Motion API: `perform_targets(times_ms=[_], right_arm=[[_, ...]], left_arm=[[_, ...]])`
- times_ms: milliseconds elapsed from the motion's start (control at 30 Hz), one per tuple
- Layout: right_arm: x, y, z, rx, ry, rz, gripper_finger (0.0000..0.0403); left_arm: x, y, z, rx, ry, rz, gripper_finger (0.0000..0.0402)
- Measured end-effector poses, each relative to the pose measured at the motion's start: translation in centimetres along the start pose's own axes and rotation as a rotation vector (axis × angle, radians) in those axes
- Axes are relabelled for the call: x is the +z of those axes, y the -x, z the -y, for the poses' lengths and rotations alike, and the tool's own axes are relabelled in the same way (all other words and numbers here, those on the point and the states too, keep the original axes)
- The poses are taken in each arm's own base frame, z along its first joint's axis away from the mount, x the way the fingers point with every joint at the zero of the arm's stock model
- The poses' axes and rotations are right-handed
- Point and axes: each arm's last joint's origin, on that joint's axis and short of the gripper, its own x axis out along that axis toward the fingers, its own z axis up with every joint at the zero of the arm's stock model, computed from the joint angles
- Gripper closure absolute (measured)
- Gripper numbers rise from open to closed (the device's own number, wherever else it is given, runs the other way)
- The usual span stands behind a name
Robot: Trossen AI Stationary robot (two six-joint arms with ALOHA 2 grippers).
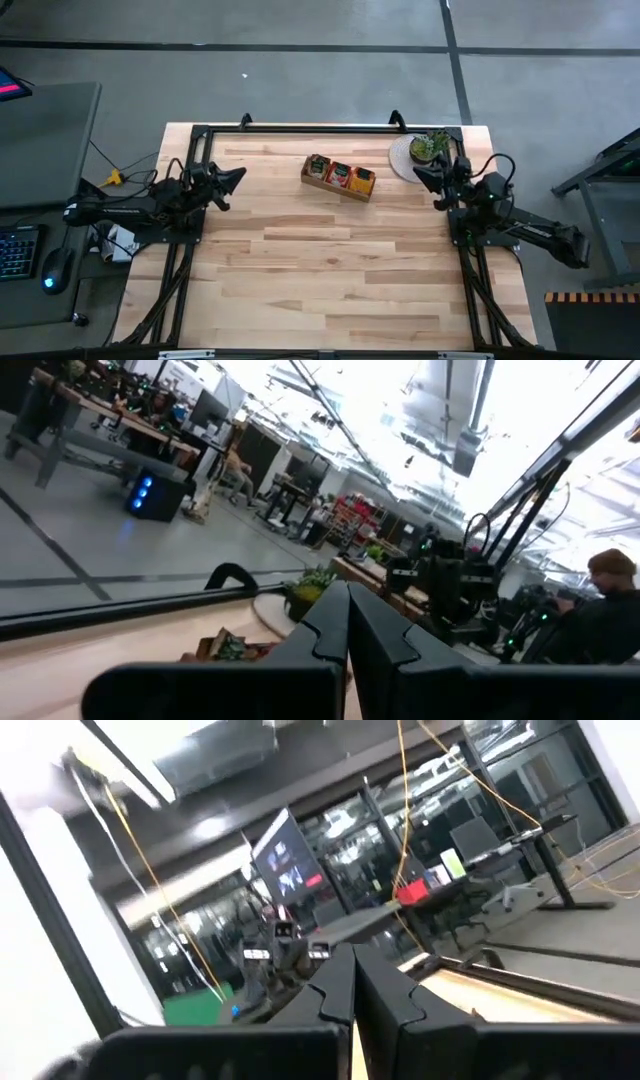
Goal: Pick & Place Tea
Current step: Return to Home Position
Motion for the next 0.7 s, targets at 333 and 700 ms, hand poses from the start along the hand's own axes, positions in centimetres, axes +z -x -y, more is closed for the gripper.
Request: perform_targets(times_ms=[333, 700], right_arm=[[-0.6, 0.1, 0.1, 0.025, 0.021, 0.012, 0.0403], [-0.2, 0.9, -0.3, 0.085, 0.087, 0.044, 0.0403]], left_arm=[[-0.2, 0.0, -0.2, 0.025, -0.015, -0.015, 0.0401], [-0.4, 0.0, -0.3, 0.039, -0.043, -0.025, 0.0401]])
